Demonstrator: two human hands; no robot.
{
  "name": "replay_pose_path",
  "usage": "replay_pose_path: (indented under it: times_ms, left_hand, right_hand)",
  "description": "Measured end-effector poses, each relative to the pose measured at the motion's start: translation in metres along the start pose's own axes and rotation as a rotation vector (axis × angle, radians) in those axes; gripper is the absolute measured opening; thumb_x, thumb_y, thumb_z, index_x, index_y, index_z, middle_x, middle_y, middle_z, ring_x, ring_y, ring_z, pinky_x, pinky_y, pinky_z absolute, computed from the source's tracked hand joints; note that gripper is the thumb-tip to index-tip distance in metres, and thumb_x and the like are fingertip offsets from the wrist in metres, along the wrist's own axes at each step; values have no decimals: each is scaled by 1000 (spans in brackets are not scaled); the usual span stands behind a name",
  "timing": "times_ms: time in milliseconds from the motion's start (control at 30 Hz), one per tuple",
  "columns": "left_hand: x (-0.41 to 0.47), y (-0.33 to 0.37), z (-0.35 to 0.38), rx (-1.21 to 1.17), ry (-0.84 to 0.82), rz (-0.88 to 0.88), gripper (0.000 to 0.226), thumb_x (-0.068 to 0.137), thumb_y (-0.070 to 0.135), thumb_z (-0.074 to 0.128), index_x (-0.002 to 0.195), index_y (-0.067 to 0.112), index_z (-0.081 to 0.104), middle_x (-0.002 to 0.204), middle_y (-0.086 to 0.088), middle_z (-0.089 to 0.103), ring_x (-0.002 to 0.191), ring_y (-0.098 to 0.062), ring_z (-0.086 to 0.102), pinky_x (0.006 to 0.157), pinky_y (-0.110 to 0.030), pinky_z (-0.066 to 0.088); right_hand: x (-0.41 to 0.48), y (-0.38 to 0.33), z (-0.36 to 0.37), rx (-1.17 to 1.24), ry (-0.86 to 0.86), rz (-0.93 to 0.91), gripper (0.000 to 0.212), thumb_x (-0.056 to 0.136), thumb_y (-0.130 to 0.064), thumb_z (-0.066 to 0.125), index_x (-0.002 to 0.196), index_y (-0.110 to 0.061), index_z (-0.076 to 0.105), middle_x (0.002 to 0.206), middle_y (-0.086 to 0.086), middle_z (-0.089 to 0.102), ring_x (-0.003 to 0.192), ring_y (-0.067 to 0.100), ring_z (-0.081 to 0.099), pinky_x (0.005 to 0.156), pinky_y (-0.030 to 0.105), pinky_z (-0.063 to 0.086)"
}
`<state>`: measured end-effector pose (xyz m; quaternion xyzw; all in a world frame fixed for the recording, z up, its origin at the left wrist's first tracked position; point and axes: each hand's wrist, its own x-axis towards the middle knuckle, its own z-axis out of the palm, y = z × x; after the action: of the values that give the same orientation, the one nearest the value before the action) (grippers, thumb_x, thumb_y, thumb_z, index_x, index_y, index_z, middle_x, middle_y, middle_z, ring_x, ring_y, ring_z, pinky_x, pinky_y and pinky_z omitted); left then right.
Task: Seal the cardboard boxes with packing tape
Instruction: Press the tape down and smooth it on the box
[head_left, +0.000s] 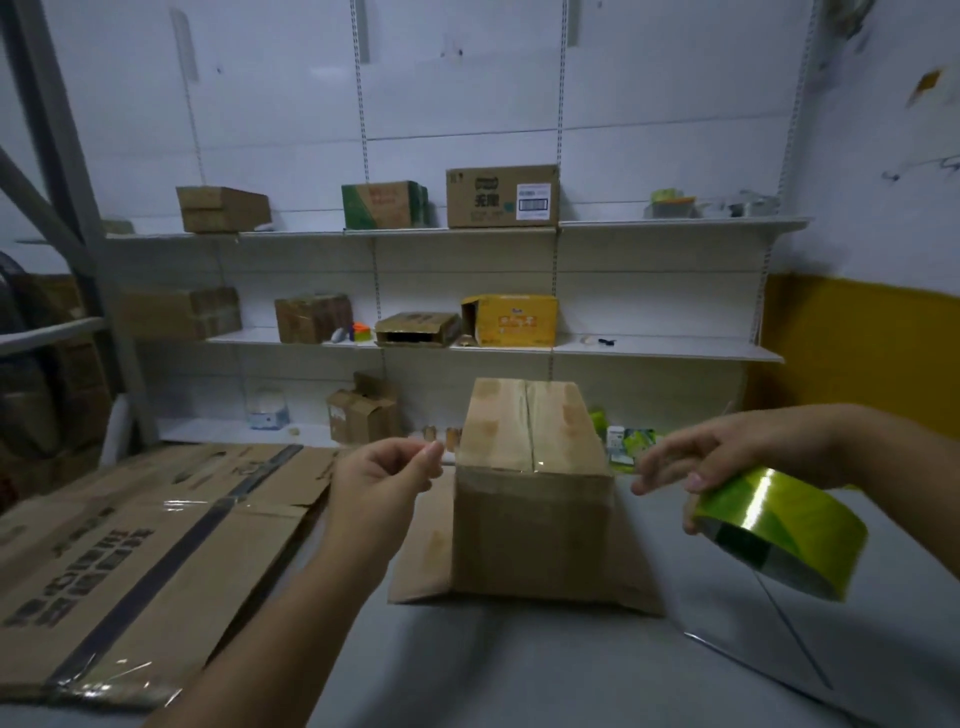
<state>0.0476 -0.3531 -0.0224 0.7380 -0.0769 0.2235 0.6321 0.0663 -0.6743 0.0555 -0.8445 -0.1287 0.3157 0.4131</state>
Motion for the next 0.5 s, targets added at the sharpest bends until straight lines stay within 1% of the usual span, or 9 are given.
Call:
replay_pose_path:
  times_ms: [67,133,200,300,333,400,467,500]
  left_hand:
    - [8,-13,1,-20,-20,-15,13,87,21,59,83,11,67,78,-6,68,76,-14,65,71,-25,51]
    - [11,-24,6,-111,-52,-48,14,90,17,55,85,8,64,78,-4,68,77,-17,65,72,-27,53]
    - [12,-33,13,-221,-81,-97,15,92,14,50,85,7,61,75,-2,67,76,-19,64,72,-28,54]
    - [19,-42,18,-281,-142,-128,14,93,12,46,84,6,55,70,-1,64,71,-18,62,73,-31,53]
    - [23,-43,18,-305,-187,-145,14,94,12,45,83,7,53,67,0,62,69,-18,59,72,-31,51]
    - [29,-48,17,-243,-274,-170,16,96,15,43,84,8,52,63,2,57,62,-13,53,66,-27,46]
    - [30,-57,21,-104,-350,-229,25,98,23,40,95,4,55,62,6,56,55,-5,51,57,-20,43]
    - [31,-63,22,-84,-383,-283,31,97,29,41,102,2,55,63,5,57,54,-5,50,55,-20,42]
  right_hand:
    - [13,3,-4,59,17,-16,61,76,-9,67,133,-21,46,138,-1,51,102,35,66,89,40,50]
    - [28,4,-4,139,26,-25,64,82,3,63,135,-28,43,142,-3,46,100,35,67,88,41,51]
    - [44,6,-3,132,68,-41,65,83,8,59,129,-36,45,143,-5,44,97,24,67,84,34,52]
    - [67,9,0,87,80,-57,64,77,1,66,117,-44,46,142,-9,42,109,6,54,82,20,48]
    - [73,10,1,87,83,-55,60,78,1,66,114,-42,47,137,-12,44,108,1,51,78,15,47]
    - [82,12,2,114,105,-48,50,83,8,59,109,-33,47,122,-15,50,96,-9,51,65,8,47]
    - [89,15,0,145,121,-44,49,84,13,55,107,-29,46,115,-16,55,88,-11,54,59,7,47]
    - [91,16,-1,148,126,-41,49,84,14,54,107,-29,46,112,-18,57,85,-13,55,58,7,47]
